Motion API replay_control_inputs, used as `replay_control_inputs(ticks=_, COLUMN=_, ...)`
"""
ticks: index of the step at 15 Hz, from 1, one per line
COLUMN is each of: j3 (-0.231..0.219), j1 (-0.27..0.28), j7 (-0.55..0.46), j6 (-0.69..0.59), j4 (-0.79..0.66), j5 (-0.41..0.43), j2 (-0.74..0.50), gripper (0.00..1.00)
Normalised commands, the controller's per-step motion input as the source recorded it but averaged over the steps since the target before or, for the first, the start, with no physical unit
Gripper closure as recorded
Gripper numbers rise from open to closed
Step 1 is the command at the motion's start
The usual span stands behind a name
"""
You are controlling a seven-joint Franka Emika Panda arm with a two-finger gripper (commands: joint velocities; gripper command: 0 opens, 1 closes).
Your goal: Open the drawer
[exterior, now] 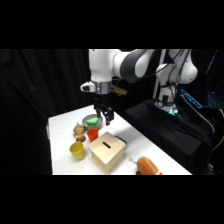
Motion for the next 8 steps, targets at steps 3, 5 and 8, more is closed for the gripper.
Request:
replay_control_inputs(ticks=3, j3=0.027, j1=0.008, j7=0.06, j6=-0.03, j4=-0.23, j5=-0.036, j2=-0.31, gripper=0.00)
replay_control_inputs(ticks=5, j3=0.040, j1=0.024, j7=0.06, j6=0.01, j4=-0.38, j5=-0.030, j2=-0.46, gripper=0.00)
replay_control_inputs(ticks=8, j3=0.045, j1=0.037, j7=0.07, j6=0.02, j4=-0.42, j5=-0.025, j2=-0.49, gripper=0.00)
